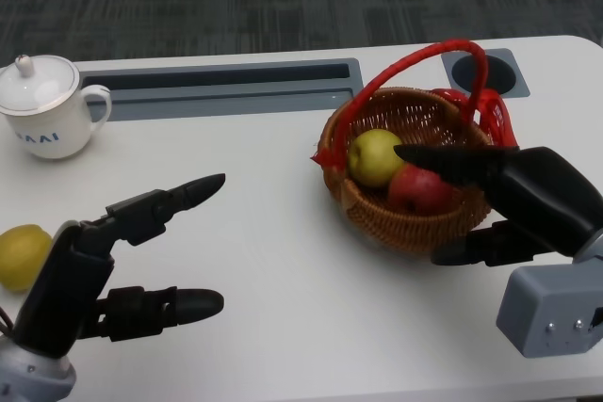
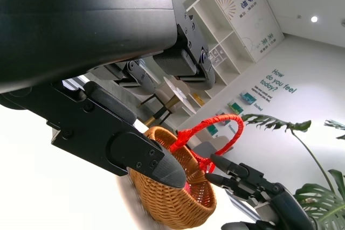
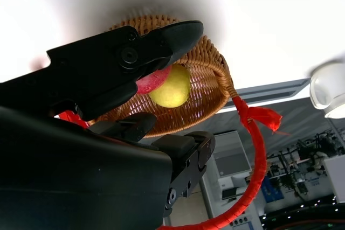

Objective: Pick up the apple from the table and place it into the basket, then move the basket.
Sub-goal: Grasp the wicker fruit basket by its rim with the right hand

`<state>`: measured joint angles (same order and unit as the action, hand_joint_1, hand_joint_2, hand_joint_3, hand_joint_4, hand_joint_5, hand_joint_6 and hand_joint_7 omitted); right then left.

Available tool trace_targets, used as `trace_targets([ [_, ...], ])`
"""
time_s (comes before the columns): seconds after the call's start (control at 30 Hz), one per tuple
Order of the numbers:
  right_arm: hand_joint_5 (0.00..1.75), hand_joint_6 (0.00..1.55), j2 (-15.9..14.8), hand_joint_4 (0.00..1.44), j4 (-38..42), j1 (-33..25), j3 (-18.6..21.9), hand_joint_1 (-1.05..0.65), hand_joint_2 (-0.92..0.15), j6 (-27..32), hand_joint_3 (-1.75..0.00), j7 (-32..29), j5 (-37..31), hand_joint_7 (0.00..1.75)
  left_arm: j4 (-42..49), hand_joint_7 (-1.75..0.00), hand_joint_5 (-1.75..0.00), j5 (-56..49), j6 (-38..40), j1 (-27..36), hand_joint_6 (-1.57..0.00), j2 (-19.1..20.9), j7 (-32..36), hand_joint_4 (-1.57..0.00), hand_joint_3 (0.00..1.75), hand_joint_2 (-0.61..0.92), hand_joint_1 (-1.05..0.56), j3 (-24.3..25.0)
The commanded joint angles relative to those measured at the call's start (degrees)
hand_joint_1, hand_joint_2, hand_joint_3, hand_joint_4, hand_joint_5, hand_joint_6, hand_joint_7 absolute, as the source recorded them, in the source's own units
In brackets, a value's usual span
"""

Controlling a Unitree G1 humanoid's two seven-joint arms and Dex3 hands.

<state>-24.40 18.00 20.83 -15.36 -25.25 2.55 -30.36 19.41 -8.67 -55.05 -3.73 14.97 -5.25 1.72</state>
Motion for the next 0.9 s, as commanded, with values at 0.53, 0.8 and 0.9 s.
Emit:
trace_targets([
  [0.53, 0.08, 0.66, 6.3, 0.8, 28.1, 20.2, -13.1, -0.74, -0.83, 3.8, 0.0, 1.7, -10.9, 0.06, 0.0, 0.0, 0.0, 0.4, 0.3, -0.3, -0.64, 0.6, 0.1, -0.69, 0.0, 0.8, -0.6, 0.0],
  [0.8, 0.35, 0.88, 12.5, 1.09, 45.0, 29.3, -20.1, -0.62, -0.82, 8.0, 0.0, 5.5, -14.6, 0.04, -0.1, 0.0, 0.0, 0.1, -0.2, -0.1, -0.63, 0.2, 0.5, -0.68, 0.0, 0.81, -0.61, 0.2],
  [0.9, 1.15, 1.01, 13.9, 0.9, 49.0, 30.8, -22.6, -0.54, -0.78, 8.7, 0.0, 4.5, -16.2, 0.03, -0.3, 0.0, 0.0, 0.2, -0.2, 0.0, -0.63, 0.0, 0.5, -0.68, 0.0, 0.81, -0.61, 0.3],
])
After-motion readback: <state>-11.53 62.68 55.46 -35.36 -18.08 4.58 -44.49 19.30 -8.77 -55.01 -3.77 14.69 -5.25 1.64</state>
